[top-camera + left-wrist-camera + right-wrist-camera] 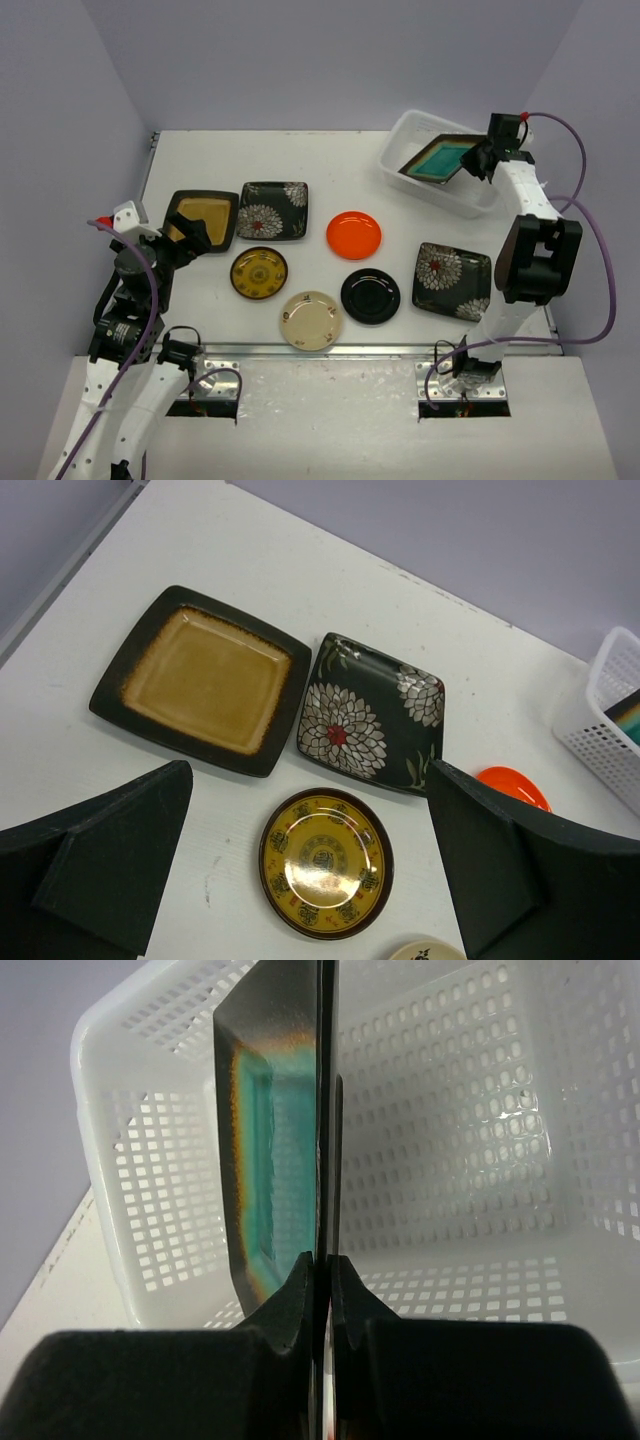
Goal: Place the plates into the plastic bin on the countertop
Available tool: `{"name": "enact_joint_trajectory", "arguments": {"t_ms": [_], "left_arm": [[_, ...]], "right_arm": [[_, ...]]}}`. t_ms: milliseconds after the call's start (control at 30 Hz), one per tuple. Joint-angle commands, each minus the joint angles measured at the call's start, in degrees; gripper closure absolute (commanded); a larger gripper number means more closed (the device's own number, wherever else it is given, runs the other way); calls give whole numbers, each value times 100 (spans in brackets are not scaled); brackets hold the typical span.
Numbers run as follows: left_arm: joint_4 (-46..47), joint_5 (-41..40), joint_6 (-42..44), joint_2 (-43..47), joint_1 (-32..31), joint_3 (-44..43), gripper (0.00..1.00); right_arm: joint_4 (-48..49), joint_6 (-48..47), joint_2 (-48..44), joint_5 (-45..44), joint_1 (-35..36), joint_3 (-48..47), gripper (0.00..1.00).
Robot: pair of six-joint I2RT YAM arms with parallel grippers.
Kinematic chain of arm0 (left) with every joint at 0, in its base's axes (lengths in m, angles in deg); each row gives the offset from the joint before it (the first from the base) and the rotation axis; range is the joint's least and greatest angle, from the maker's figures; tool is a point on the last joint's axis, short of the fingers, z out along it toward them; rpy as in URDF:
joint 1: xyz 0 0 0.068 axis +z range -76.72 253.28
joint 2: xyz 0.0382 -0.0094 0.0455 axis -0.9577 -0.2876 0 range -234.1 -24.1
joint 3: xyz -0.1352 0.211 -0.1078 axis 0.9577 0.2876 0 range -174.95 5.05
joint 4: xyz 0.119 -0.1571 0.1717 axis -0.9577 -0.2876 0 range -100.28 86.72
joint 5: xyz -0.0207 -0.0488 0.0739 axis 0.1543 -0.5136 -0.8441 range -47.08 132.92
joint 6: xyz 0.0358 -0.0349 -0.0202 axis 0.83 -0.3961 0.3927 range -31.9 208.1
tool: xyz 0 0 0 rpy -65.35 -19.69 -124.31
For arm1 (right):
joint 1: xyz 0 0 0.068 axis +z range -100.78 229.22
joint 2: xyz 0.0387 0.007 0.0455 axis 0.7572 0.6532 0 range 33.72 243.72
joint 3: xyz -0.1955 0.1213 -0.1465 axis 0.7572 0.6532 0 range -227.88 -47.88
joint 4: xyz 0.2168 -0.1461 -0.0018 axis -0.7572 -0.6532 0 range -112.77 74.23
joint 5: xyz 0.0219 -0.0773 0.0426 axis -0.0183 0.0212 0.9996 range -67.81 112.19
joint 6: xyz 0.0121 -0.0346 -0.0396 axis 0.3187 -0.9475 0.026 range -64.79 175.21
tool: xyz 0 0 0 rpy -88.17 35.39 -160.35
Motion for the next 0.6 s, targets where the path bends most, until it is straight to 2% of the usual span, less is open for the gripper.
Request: {"name": "enact_joint_trajectory", "arguments": {"t_ms": [0,133,333,567], "left_arm": [[268,38,70,36,-71,34,0],[277,47,70,36,-71,40,0],[286,71,79,21,-71,40,0],[303,118,94,27,-79,40,0]], "right_arm": [[682,-294,-76,270,105,-766,100],[181,-513,283,78,276,-1254,100],[22,-453,473,171,404,-1547,100],[449,-49,527,189,717,-1066,100]]}}
